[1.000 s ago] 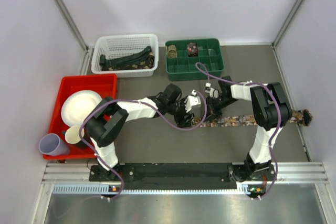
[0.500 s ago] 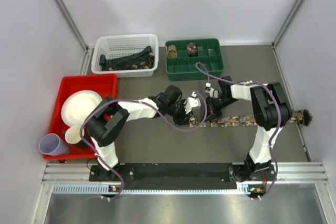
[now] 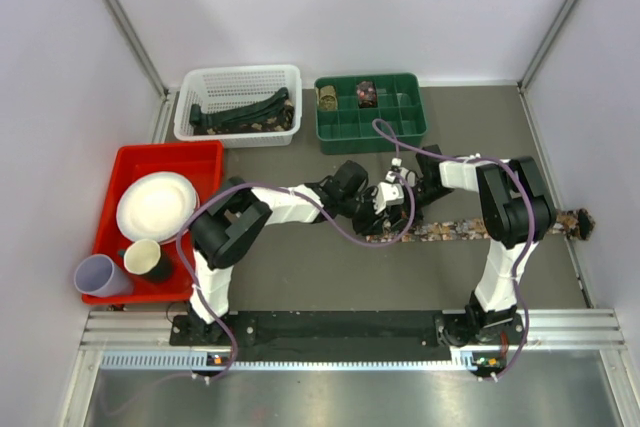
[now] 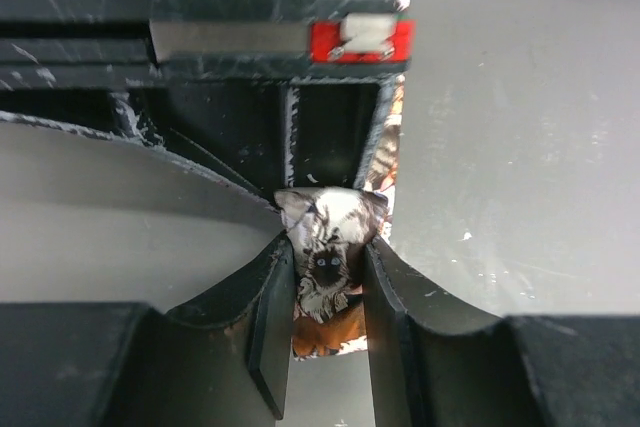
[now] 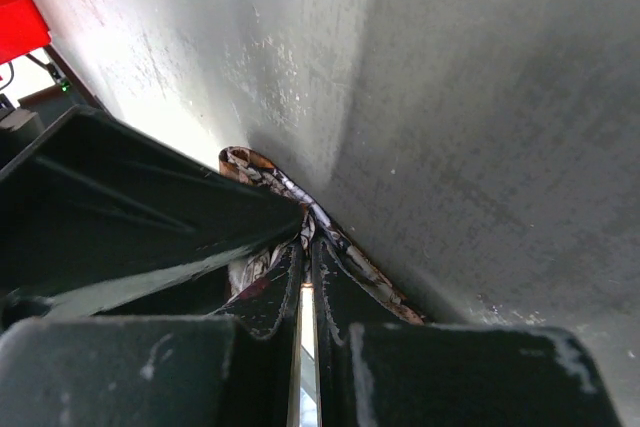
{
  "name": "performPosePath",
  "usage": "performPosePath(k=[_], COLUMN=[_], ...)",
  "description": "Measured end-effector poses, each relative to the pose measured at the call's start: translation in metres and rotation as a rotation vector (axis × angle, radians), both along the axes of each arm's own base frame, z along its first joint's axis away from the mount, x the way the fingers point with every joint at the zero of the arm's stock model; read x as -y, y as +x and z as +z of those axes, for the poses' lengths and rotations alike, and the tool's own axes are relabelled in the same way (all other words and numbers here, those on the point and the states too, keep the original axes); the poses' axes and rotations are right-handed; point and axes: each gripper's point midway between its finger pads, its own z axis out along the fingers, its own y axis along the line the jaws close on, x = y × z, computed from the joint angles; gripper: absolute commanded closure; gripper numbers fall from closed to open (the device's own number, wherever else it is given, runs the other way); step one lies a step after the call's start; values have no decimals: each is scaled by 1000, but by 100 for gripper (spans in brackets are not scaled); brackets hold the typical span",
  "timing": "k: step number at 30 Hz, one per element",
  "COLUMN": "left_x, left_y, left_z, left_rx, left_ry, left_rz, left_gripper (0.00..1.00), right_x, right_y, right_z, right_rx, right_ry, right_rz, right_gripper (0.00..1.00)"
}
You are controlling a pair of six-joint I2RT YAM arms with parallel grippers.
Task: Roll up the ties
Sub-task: Roll the tie at the center of the board.
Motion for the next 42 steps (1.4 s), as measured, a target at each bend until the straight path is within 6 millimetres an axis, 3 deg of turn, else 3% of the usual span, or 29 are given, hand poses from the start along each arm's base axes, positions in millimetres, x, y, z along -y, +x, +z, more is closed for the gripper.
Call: performPosePath(k=[5,8,17,24,31,37,42], left_x=[-1,-2,-10,-13,-13,-13,-13], left_y=[1,0,-1,-3,-3,-3,-3], left_z=[-4,-6,-8,-9,-9,-9,-9], left_rx=[10,21,67,76,86,89,91], left_ry=[7,16,70,96,108,113,114], left_rz=[-11,-22,-60,-77,-78,-79,-81], left_gripper=[64,71,74,74,73,72,72], right_x=[0,0,3,16,6,-3,-2], right_y=[0,0,0,-4,-1,-2,-3], right_z=[0,0,9,30,41,36,26], right_rx=[0,-1,-9,-18,-21,-18,-40], right_ry=[2,3,-11,16,82,88,71], right_rz=[0,1,13,-4,-18,-13,-14], right_gripper=[100,100,73,65,65,68,80])
